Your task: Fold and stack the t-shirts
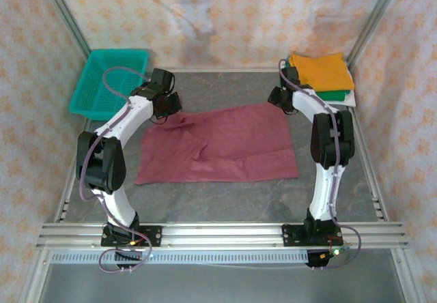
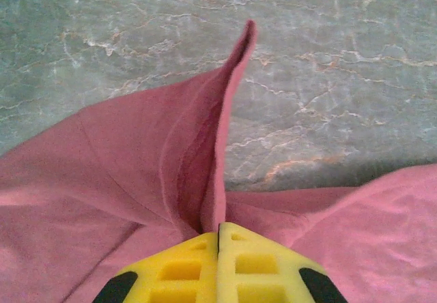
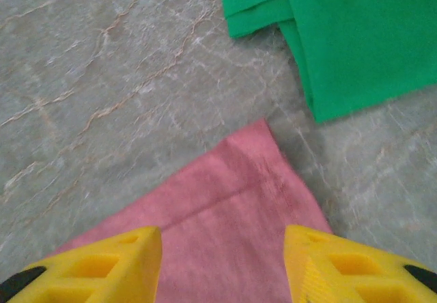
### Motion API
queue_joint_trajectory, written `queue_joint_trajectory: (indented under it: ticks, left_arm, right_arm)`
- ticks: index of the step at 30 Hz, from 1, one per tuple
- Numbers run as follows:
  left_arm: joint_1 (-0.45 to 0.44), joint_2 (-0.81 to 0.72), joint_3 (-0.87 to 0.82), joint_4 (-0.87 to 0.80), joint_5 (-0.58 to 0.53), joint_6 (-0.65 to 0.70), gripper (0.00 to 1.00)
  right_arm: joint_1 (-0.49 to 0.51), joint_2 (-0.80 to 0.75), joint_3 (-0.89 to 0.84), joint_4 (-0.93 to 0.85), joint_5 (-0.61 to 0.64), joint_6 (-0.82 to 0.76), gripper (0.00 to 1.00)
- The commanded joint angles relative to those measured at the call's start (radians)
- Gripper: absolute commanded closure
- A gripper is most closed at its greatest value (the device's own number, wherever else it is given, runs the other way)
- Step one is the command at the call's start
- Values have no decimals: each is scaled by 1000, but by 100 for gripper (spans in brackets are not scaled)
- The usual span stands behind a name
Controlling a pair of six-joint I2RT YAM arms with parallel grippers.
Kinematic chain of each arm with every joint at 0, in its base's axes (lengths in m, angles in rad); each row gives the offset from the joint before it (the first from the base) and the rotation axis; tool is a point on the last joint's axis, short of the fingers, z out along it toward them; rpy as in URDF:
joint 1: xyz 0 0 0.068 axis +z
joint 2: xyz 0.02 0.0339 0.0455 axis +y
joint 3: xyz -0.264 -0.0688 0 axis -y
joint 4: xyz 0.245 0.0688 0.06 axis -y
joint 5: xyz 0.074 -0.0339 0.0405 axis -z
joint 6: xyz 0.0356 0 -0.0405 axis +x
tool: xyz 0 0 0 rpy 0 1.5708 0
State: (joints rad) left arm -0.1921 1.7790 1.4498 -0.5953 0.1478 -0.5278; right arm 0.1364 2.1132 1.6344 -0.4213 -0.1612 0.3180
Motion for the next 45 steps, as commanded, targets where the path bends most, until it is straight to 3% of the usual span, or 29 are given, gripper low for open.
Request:
queue_joint_trajectory:
  ticks: [1, 5, 11, 12, 16, 19, 23, 25, 27, 29, 32, 35, 39, 45]
  left_arm:
    - [-2, 3, -6, 36, -48, -14, 100]
    - [-16, -10, 4, 56, -12, -12, 100]
    - [-183, -73, -123, 94, -48, -33, 100]
    - [-219, -70, -158, 113, -44, -34, 93]
    - [-359, -41, -251, 127, -92, -54, 89]
    - [-422, -38, -279, 112, -111, -64, 74]
    - [-390, -116, -217, 56, -149, -22, 65]
    - [-351, -156, -174, 61, -148, 22, 46]
    - [-273, -144, -112, 63, -106, 54, 53]
    - [-201, -44, 44, -36, -80, 116, 53]
    - [-188, 192, 375, -254, -195, 236, 49]
    - [-185, 385, 626, -401, -238, 262, 48]
    - [-177, 516, 747, -477, -225, 239, 45]
    - [-195, 571, 738, -489, -191, 223, 44]
  right_arm:
    - [-8, 79, 125, -114, 64, -33, 49]
    - [-8, 114, 163, -112, 46, -21, 48]
    - [-8, 77, 119, -81, 42, -18, 48]
    - [-9, 69, 108, -72, 38, -19, 48]
    - [-8, 55, 84, -54, 21, -17, 48]
    - [-8, 52, 81, -57, 24, -18, 48]
    - [-9, 35, 67, -54, 21, -19, 48]
    - [-9, 17, 51, -46, 21, -18, 48]
    - [-9, -4, 27, -33, 26, -15, 48]
    - [-9, -26, -2, -12, 24, -8, 48]
    - [-9, -48, -37, 8, 10, 4, 48]
    - [-9, -69, -71, 28, -3, 16, 48]
    - [-9, -85, -102, 39, -8, 21, 48]
    - [-9, -95, -108, 37, 1, 9, 48]
